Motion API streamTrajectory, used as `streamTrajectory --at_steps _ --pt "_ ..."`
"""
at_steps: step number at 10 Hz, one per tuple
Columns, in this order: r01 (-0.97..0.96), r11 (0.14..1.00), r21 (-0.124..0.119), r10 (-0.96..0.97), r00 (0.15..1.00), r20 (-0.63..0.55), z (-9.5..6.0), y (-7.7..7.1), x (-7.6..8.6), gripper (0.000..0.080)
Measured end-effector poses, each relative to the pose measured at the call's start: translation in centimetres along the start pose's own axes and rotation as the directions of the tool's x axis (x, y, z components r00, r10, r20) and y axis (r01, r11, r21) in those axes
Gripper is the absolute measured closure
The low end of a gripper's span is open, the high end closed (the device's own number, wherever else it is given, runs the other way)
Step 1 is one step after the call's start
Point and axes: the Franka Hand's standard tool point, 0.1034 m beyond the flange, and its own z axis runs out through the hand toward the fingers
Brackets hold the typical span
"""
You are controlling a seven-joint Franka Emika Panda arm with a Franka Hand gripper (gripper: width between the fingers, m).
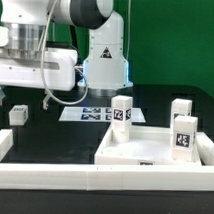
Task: Assemble square table
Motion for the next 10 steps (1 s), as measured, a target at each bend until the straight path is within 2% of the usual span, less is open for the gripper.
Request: streamTrajectory --at_steps 2,3,4,5,6,9,10 --pt "0.0 1.0 0.002 0.0 1.0 0.005 0.1 -0.1 0.0 0.0151" --pt "0.012 1.0 0.01 -0.013 1.0 0.016 0.1 0.0 0.0 0.0151" --pt "0.014 1.0 0.009 -0.014 1.0 0.019 0.0 0.7 0.1 0.0151" --pt "0.008 1.0 0.021 -0.009 0.999 0.042 0.1 0.9 -0.2 0.0151" --pt "-0.001 0.999 0.047 -0.004 0.994 0.106 0.6 0.7 -0.7 0.0151" --pt "-0.032 0.997 0.071 0.01 0.958 0.285 1.5 1.3 -1.6 0.0151" --pt "-0.04 0.995 0.088 0.008 0.941 0.338 1.6 0.9 -1.6 0.0151"
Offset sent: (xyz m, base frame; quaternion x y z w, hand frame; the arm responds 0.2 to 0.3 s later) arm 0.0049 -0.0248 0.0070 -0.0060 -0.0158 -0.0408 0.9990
